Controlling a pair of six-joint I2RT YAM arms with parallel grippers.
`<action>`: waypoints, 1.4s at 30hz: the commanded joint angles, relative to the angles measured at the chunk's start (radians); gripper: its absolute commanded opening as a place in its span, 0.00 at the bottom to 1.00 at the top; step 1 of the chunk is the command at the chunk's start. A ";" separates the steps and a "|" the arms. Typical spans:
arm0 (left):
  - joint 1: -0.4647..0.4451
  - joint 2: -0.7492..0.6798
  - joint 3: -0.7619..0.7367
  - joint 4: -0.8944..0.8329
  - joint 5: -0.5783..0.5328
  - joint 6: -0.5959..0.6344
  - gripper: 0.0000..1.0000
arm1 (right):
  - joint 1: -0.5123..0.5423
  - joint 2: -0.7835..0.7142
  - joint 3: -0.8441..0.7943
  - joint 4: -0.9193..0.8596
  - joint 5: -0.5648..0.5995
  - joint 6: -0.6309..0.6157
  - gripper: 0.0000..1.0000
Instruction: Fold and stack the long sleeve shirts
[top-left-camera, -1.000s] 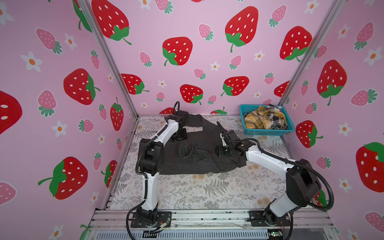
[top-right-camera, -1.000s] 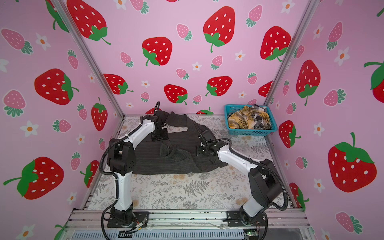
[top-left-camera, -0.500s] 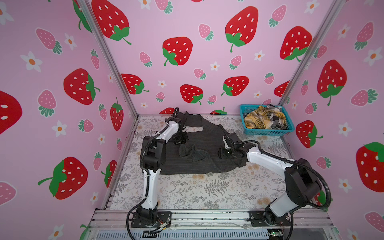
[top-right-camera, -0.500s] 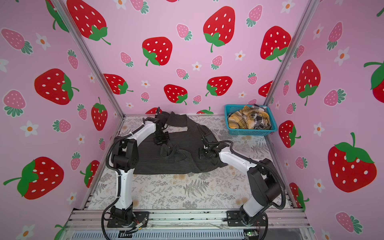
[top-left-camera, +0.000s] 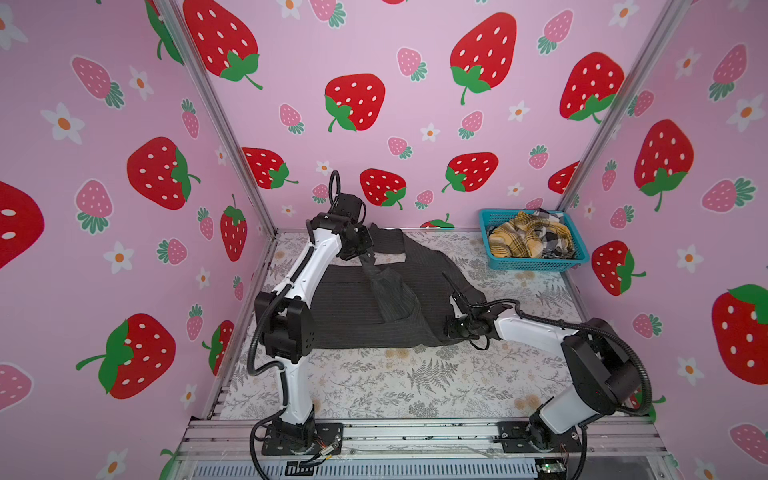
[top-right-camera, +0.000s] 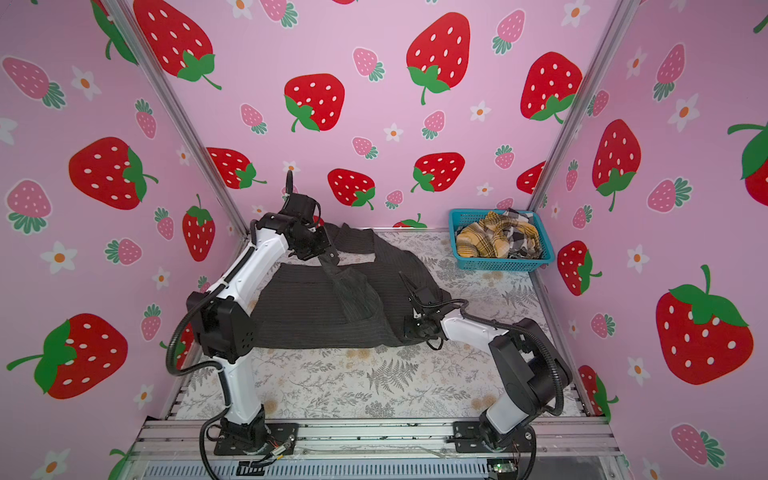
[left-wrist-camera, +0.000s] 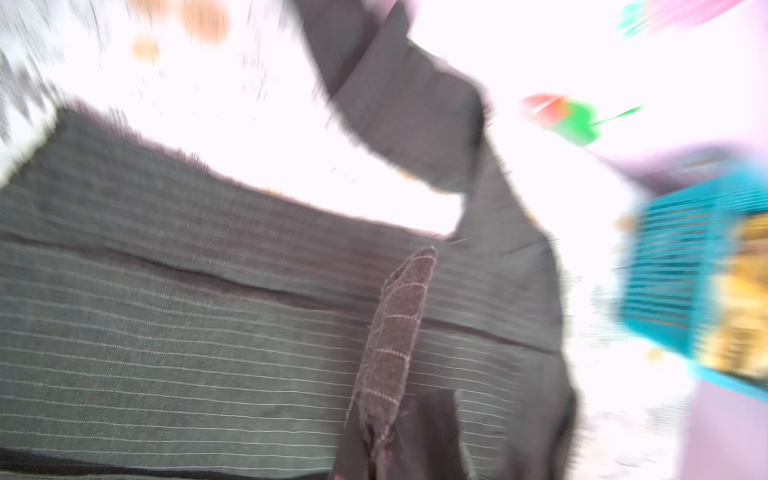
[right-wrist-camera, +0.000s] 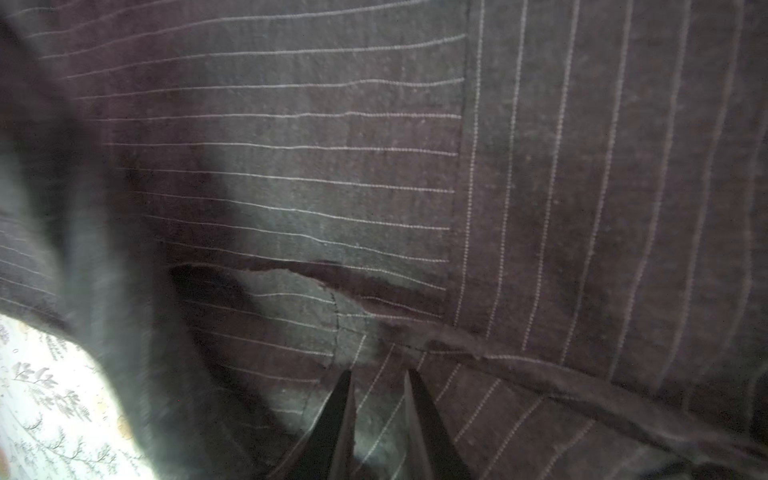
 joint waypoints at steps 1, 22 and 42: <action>0.000 -0.127 -0.106 0.136 0.025 -0.049 0.00 | -0.011 -0.005 -0.015 0.017 0.024 0.019 0.31; 0.182 -0.383 -0.693 0.443 0.222 -0.128 0.00 | -0.029 -0.064 0.079 0.022 -0.019 -0.075 0.49; 0.080 0.027 0.001 -0.271 -0.055 -0.031 0.00 | -0.019 -0.068 0.198 0.060 -0.053 -0.162 0.68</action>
